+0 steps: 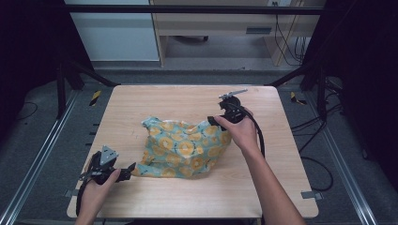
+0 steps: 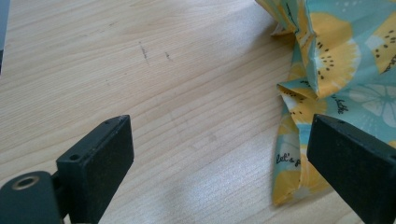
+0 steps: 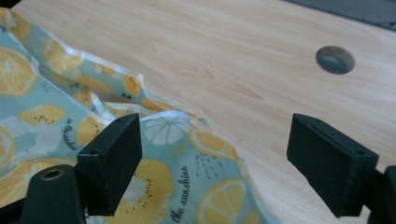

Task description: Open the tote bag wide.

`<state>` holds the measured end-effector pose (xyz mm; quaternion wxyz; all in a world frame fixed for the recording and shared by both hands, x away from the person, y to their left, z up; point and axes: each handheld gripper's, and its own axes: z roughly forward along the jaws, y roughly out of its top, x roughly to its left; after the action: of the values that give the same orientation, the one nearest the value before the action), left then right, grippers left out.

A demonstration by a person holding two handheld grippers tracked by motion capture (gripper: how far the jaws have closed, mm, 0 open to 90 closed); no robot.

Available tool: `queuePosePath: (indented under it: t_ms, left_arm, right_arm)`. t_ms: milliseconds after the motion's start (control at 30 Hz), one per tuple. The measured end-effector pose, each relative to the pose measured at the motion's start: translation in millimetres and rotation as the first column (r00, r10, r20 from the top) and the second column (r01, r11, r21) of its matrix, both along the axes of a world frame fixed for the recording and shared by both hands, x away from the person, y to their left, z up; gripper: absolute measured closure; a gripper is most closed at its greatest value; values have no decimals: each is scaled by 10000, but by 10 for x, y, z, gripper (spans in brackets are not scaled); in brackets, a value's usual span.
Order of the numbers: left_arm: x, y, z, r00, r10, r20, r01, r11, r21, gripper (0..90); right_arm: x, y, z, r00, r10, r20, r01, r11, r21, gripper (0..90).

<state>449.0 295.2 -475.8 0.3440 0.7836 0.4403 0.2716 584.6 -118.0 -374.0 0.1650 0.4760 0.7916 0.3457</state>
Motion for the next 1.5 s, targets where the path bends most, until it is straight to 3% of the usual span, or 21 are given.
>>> queuePosePath:
  t_ms: [300, 367, 433, 467, 500, 533, 567, 600, 633, 667, 733, 767, 800, 933, 1000, 1100, 1133, 1267, 1367, 1467, 1500]
  left_arm:
    - [-19, 19, -3, 10000, -8, -3, 8, 10000, -49, 69]
    - [-11, 28, -5, 10000, 5, 13, -5, 10000, -52, 69]
    - [-8, 30, -4, 10000, 15, 18, -15, 10000, -52, 69]
    - [-4, 31, -1, 10000, 22, 28, -22, 10000, -38, 69]
    - [-3, 30, 0, 10000, 41, 31, -41, 10000, -61, 69]
    - [-4, 27, 1, 10000, 45, 21, -45, 10000, -69, 69]
    - [-7, 24, 3, 10000, 43, 12, -43, 10000, -39, 69]
    - [-9, 22, 5, 10000, 20, 13, -20, 10000, 3, 69]
    - [-11, 17, 5, 10000, 23, 39, -23, 10000, -12, 69]
    - [-12, 14, 7, 10000, 16, 54, -15, 10000, -19, 69]
    - [-9, 8, 5, 10000, -5, 61, 5, 10000, -17, 69]
    - [-6, 4, 2, 10000, -10, 45, 10, 10000, -21, 69]
    - [-6, -2, -5, 10000, -33, 19, 33, 10000, 26, 69]
    - [-19, 3, -1, 10000, -35, 23, 35, 10000, 35, 69]
    - [-26, 14, 7, 10000, 6, 73, -6, 10000, -27, 69]
    - [-21, 16, 11, 10000, -7, 37, 7, 10000, -34, 71]
    - [-21, 6, 15, 10000, -50, -4, 50, 10000, -25, 73]
    - [-48, -19, 46, 9998, -179, 64, 180, 9998, -93, 81]
    - [-132, -36, 169, 9986, -358, 401, 373, 9986, -382, 106]
    - [-167, -70, 259, 9968, -564, 572, 567, 9984, -29, 110]
    - [-168, -108, 332, 9951, -784, 610, 795, 9967, -160, 113]
  right_arm:
    - [56, 104, -117, 9989, 64, -459, -79, 9994, -327, 152]
    - [55, 123, -135, 9963, 203, -831, -233, 9991, -361, 168]
    - [55, 128, -146, 9956, 274, -901, -313, 9986, -423, 186]
    - [52, 133, -152, 9939, 325, -1051, -369, 9985, -401, 235]
    - [47, 136, -174, 9903, 501, -1293, -546, 9980, -308, 353]
    - [47, 136, -174, 9903, 501, -1293, -546, 9980, -308, 353]
    - [30, 147, -189, 9854, 752, -1526, -788, 9967, -174, 524]
    - [19, 147, -192, 9841, 893, -1535, -936, 9954, -209, 585]
    - [19, 147, -192, 9841, 893, -1535, -936, 9954, -209, 585]
    - [-18, 145, -193, 9819, 1178, -1482, -1211, 9925, -135, 746]
    - [-30, 141, -193, 9814, 1232, -1470, -1259, 9920, -87, 790]
    - [-70, 131, -182, 9825, 1373, -1261, -1383, 9904, 4, 869]
    - [-93, 123, -171, 9833, 1420, -1141, -1420, 9898, 85, 888]
    - [-158, 102, -115, 9845, 1507, -893, -1498, 9886, 166, 900]
    - [-236, 78, -29, 9854, 1642, -443, -1624, 9858, 416, 900]
    - [-317, 69, 29, 9837, 1792, -149, -1780, 9822, 593, 900]
    - [-418, 62, 79, 9804, 1964, 179, -1972, 9778, 713, 900]
    - [-594, 55, 126, 9719, 2283, 576, -2327, 9684, 892, 900]
    - [-829, 36, 148, 9566, 2734, 1010, -2834, 9535, 1031, 900]
    - [-911, 10, 154, 9508, 2870, 1168, -2990, 9487, 1030, 900]
    - [-965, -22, 156, 9457, 2966, 1327, -3109, 9448, 1038, 900]
